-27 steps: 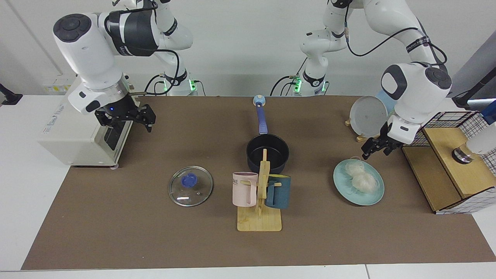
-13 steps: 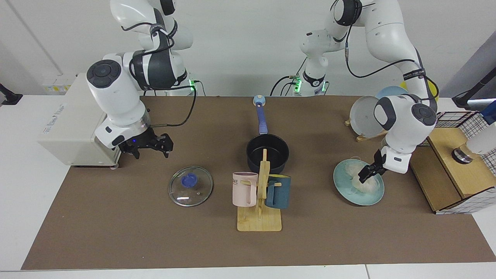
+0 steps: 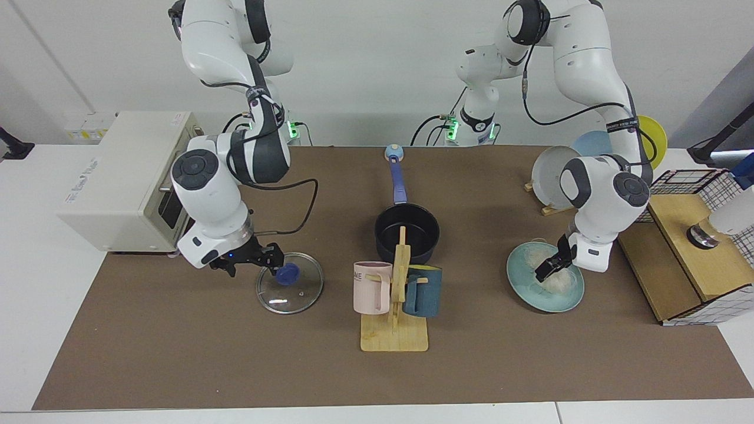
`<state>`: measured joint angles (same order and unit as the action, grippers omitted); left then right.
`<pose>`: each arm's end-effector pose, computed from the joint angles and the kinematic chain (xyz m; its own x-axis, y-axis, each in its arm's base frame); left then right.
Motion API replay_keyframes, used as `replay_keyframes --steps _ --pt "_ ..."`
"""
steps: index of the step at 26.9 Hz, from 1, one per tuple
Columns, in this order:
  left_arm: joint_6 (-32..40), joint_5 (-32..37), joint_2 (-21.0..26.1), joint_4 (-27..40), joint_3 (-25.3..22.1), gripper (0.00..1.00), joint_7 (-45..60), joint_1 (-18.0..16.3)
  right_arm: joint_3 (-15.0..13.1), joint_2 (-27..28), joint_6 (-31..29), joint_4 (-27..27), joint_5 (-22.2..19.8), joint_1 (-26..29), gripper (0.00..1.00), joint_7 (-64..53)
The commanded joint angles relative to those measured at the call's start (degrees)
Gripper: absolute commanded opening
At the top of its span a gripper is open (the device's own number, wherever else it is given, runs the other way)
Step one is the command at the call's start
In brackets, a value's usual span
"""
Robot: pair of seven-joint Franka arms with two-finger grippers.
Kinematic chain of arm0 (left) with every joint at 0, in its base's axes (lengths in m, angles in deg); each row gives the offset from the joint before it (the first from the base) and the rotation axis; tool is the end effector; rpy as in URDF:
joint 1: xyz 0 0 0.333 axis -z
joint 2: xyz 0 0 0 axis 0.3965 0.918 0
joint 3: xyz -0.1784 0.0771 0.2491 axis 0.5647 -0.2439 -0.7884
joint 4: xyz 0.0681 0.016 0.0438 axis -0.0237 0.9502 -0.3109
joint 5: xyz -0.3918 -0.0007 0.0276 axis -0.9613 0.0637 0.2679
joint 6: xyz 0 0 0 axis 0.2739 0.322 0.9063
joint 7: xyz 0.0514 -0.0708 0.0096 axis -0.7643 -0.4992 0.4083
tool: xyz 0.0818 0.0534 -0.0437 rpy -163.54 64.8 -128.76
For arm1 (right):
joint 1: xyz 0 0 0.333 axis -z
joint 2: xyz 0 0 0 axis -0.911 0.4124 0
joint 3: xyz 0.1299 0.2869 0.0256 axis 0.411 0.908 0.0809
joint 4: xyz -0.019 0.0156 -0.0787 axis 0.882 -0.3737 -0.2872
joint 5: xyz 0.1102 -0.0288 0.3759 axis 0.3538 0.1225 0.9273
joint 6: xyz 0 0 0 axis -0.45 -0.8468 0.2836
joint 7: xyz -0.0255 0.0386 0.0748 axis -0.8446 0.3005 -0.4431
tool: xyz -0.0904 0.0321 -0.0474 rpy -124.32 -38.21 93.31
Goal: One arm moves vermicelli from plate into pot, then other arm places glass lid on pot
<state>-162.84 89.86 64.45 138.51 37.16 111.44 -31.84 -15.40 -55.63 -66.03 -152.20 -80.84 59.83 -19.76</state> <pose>0.6667 0.0278 0.3220 0.9127 0.4084 0.0176 0.4071 -0.9120 0.0507 0.7033 0.0852 0.4008 0.9990 -0.0202 0.0410 -0.0196 -0.9997 -0.0151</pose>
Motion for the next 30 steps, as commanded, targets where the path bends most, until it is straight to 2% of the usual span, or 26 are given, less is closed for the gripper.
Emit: replay_keyframes --steps 1,3,4,8,10,15,22,25,30 --pt "-2.5 1.2 0.3 1.0 0.0 0.75 1.0 0.3 0.5 3.7 -2.9 2.0 0.2 -1.1 1.0 3.2" --pt "-2.4 1.1 0.3 1.0 0.2 0.14 1.1 0.3 0.6 4.6 -4.5 2.0 0.3 -1.0 1.0 3.2" --pt "-2.1 1.0 0.3 0.9 0.5 0.0 1.2 0.3 0.6 5.0 -5.1 2.0 0.3 -1.1 1.0 3.2" --pt "0.0 1.0 0.4 -0.6 1.2 0.0 1.7 0.1 0.8 6.3 -5.8 2.4 0.3 -1.7 1.0 2.8" --pt "3.0 1.2 0.3 -2.2 1.3 0.0 1.7 0.1 2.2 6.7 -6.5 2.3 0.2 -1.6 1.0 2.7" --pt "9.8 1.0 -1.0 -6.8 2.6 0.0 1.8 0.1 3.4 7.4 -7.7 1.8 -3.4 -1.7 1.0 2.4" --pt "17.6 0.2 -9.1 -7.6 5.2 0.0 5.3 0.3 4.2 7.7 -7.5 0.9 -4.2 -1.7 1.0 0.2" --pt "21.5 -1.0 -12.4 -7.4 8.0 0.0 8.4 0.3 4.2 7.4 -6.7 0.1 -4.2 -1.8 1.0 -0.3" --pt "22.0 -2.4 -16.6 -4.6 12.9 0.0 13.1 0.3 4.2 6.8 -6.1 -1.7 -4.3 -2.0 1.0 -1.1"
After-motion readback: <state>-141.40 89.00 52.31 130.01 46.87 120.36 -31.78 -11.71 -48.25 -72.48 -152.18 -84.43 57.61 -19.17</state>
